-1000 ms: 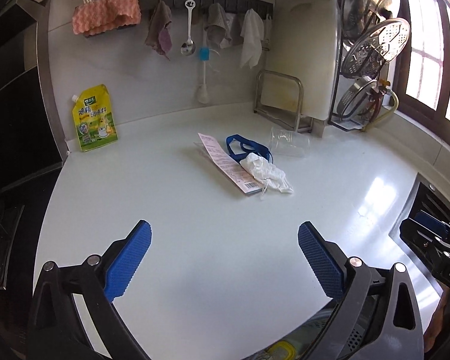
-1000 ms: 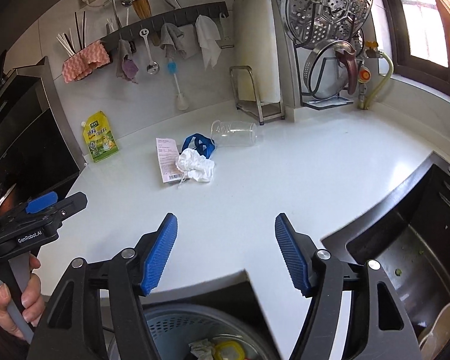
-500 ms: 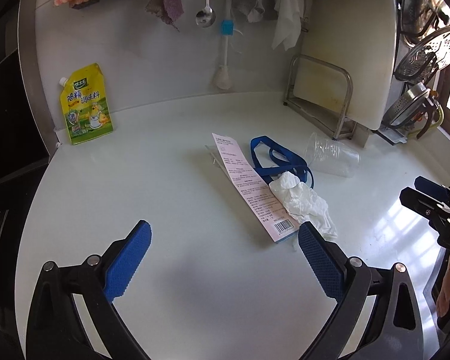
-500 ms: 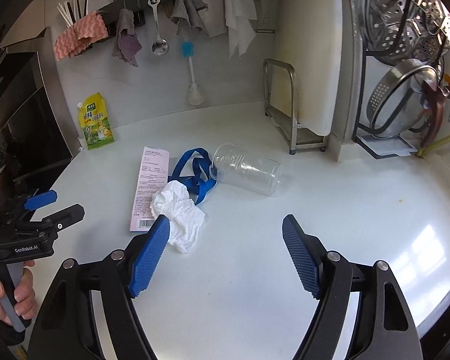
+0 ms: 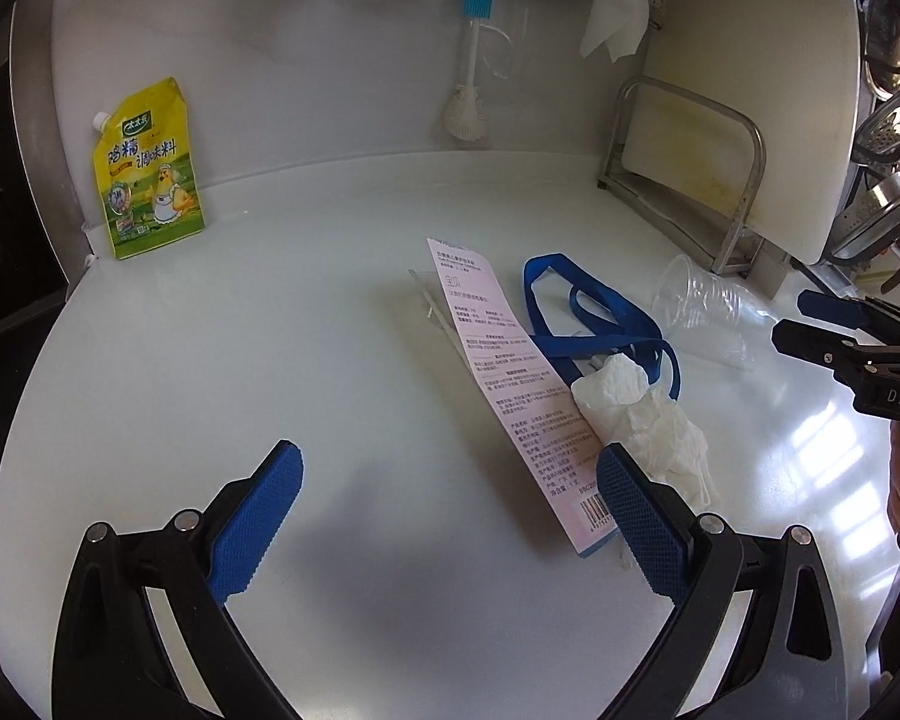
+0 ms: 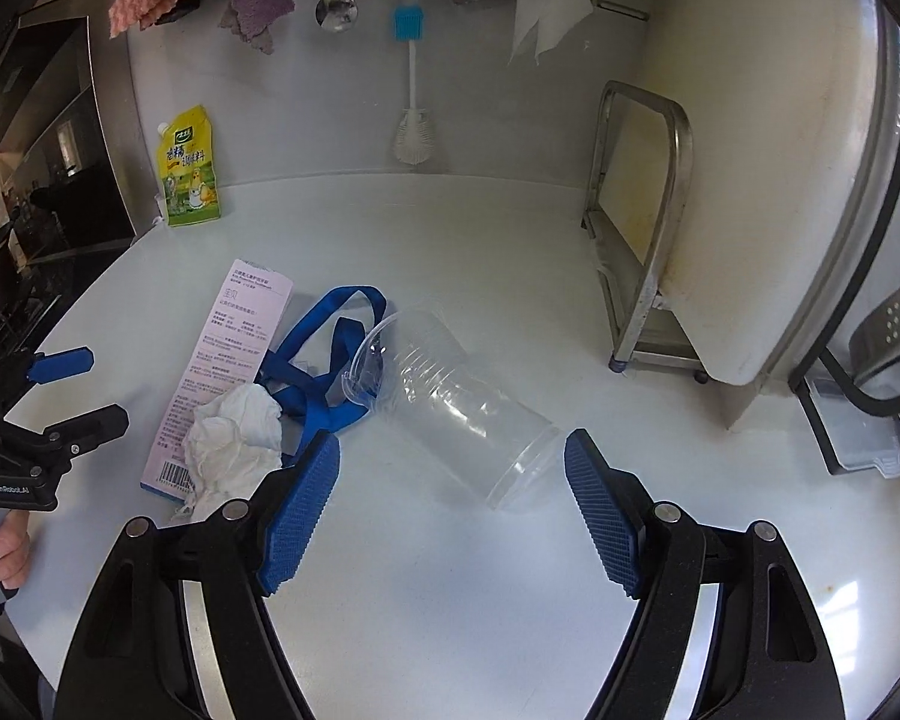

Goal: Collect trash
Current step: 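Close the right tool around the clear plastic cup, then lift the cup with the right tool while the left tool grasps the receipt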

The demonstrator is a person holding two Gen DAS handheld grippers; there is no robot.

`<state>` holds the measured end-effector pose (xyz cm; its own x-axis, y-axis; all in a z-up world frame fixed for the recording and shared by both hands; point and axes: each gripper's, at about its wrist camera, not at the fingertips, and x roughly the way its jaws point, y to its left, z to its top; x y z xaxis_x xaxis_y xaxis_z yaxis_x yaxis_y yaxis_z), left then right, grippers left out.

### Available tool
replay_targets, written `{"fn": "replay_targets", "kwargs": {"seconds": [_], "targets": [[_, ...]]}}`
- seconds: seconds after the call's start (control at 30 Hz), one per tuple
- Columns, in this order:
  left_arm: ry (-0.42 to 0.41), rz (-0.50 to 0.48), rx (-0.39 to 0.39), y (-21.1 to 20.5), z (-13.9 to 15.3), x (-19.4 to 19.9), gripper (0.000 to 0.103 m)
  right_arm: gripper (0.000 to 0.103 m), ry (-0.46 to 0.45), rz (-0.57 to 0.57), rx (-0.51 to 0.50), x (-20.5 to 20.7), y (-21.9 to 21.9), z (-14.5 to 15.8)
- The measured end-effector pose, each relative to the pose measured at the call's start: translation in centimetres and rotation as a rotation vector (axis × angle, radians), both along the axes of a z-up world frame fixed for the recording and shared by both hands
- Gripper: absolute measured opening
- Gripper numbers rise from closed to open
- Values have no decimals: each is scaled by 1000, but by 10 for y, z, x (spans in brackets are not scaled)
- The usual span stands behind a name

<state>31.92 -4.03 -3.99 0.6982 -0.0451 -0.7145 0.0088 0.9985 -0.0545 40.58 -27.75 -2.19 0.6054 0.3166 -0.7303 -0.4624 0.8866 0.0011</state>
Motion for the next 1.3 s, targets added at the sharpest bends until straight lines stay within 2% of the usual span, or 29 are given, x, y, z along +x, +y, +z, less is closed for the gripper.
{"fn": "replay_targets", "kwargs": {"seconds": [0.1, 0.43, 0.7, 0.9, 0.93, 0.97, 1.0, 1.03, 1.17, 1.3], "targets": [[0, -1, -9, 1, 0, 3, 96, 75, -13, 40, -65, 9, 8, 0], [-5, -6, -27, 2, -2, 6, 96, 78, 48, 150, -207, 33, 33, -13], [-4, -9, -35, 1, -3, 8, 96, 78, 76, 155, -300, 47, 48, -34], [0, -6, -39, 2, -4, 8, 96, 74, 107, 148, -262, 48, 53, -44], [1, -6, -39, 2, -4, 9, 96, 70, 103, 148, -265, 47, 55, -45], [3, -5, -39, 1, -4, 9, 96, 57, 105, 145, -263, 46, 55, -45], [5, -5, -38, 1, -4, 9, 96, 51, 107, 133, -247, 44, 53, -45], [5, -4, -38, 1, -4, 9, 96, 48, 115, 119, -222, 43, 50, -44], [2, -4, -31, 0, -4, 9, 96, 45, 115, 80, -141, 34, 37, -39], [2, -1, -28, 1, -4, 9, 96, 45, 84, -7, -75, 19, 22, -30]]}}
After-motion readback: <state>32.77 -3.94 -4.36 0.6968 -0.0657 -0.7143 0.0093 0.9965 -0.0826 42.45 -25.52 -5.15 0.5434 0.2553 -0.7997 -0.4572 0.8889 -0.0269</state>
